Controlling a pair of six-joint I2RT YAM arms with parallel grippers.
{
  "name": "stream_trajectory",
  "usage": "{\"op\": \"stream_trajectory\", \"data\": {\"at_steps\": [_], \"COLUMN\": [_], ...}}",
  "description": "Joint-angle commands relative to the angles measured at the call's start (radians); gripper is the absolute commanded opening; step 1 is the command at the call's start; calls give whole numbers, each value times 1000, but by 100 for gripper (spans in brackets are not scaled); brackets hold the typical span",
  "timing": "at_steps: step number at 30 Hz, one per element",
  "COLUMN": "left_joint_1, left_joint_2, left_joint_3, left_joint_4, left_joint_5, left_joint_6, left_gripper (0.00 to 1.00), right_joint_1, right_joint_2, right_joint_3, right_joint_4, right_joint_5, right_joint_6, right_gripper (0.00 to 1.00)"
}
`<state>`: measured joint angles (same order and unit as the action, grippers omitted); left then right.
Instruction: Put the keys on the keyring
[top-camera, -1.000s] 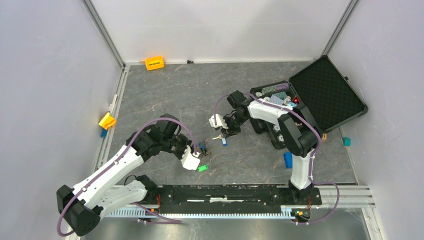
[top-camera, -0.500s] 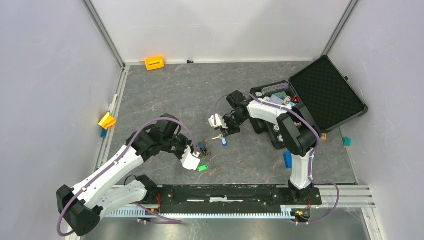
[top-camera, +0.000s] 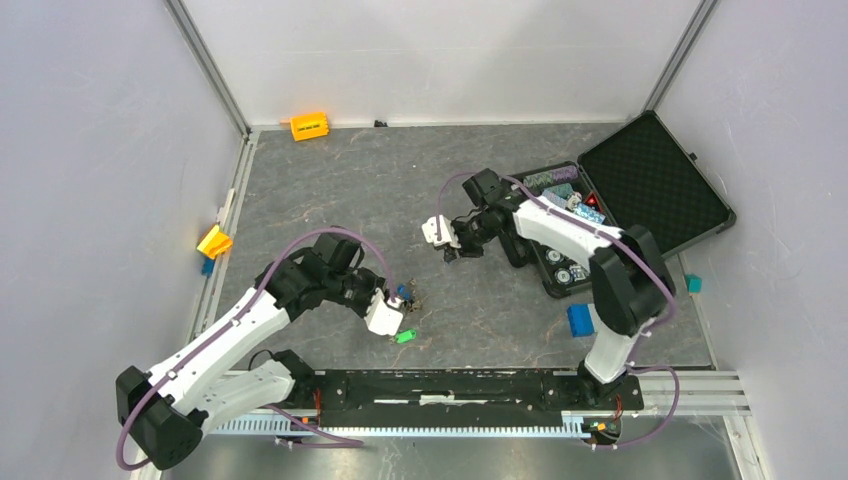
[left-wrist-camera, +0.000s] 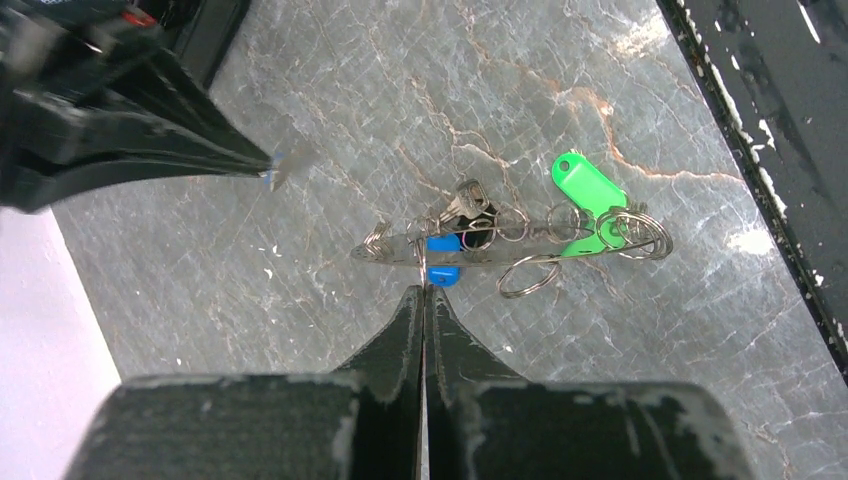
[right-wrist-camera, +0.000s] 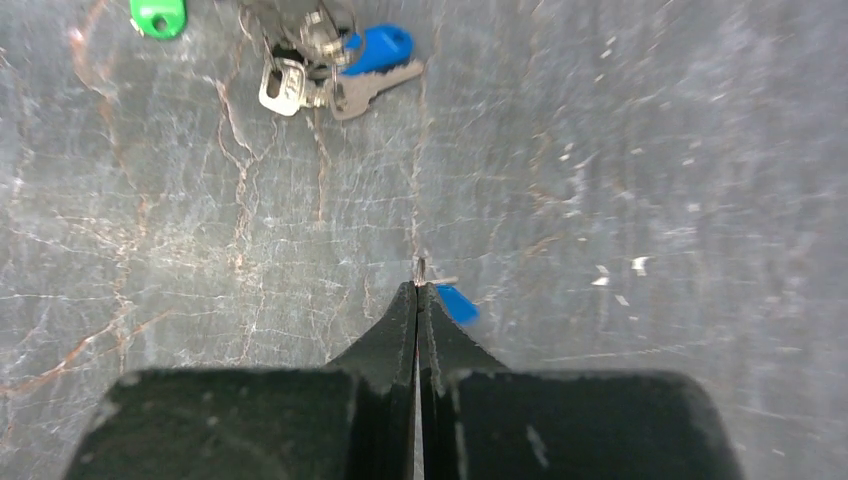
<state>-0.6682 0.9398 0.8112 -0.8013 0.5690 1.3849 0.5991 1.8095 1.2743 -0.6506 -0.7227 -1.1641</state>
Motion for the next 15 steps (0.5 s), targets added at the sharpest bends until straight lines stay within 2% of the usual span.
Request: {"op": "stream_trajectory", "data": {"at_steps": [1,7,15], "left_joint_1": [8,10,10], "left_joint_2": [13,26,45], "left_joint_3": [13,17,57], "left_joint_4": [85,135,114], "left_joint_5": [54,59,91], "left_joint_6": [-104,-123,-124], "left_gripper": [2,2,2], "right_joint_1": [-6,14,105], "right_joint_2": [-149,-300,-414], "right_joint_3": [-17,-74,-138], "right_joint_4": [28,106,175], "right_joint_5": [-65,-110,-92], "right_joint_6": [71,193,256], "right_gripper": [0,0,0]}}
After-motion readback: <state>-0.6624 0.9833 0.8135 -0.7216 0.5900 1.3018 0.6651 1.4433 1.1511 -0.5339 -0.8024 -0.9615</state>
